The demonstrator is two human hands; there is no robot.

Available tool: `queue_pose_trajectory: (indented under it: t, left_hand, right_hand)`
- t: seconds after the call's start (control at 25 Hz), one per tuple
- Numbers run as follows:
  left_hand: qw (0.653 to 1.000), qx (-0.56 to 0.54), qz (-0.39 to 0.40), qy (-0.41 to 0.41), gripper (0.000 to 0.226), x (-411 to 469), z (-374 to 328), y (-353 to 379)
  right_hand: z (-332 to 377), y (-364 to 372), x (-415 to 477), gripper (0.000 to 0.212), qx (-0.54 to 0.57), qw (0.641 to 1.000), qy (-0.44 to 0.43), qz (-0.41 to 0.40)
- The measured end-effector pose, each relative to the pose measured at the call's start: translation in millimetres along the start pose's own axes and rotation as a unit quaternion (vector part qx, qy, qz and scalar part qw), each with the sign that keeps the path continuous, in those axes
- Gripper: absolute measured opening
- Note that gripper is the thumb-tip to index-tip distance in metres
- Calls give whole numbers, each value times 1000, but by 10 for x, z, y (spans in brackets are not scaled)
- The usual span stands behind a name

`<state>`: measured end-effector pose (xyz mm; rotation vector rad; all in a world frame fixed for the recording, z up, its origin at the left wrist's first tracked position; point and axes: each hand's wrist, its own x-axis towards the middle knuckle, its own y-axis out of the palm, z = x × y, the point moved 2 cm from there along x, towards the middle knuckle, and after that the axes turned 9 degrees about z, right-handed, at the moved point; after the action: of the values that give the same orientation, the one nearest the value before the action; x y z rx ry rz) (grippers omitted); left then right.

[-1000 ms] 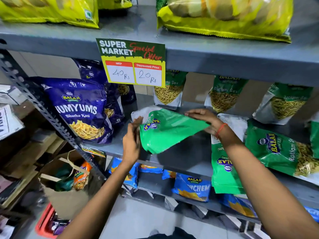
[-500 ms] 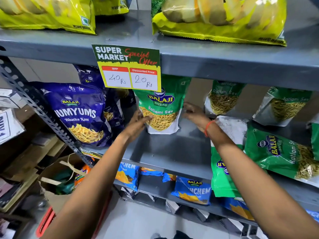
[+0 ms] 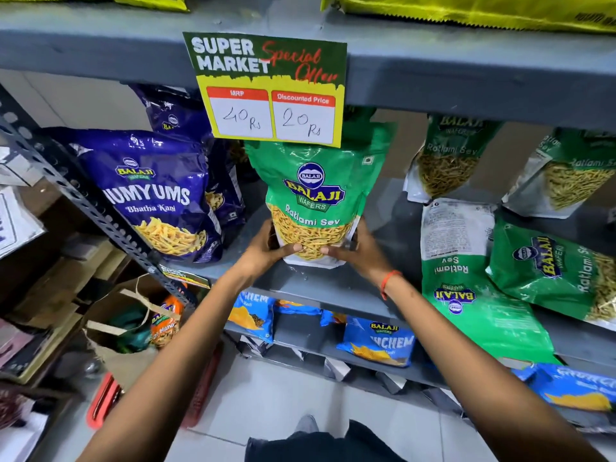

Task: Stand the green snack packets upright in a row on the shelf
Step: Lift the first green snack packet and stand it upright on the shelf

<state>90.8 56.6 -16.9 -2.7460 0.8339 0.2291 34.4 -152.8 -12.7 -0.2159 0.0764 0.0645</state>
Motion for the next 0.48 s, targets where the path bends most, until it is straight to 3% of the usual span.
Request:
queue_pose_trajectory:
  t: [0.48]
  left_hand:
    - [998,39,40,26,78,-84,29,-39]
  right_hand:
    - [28,162,-171,88,-10,999,5,-52]
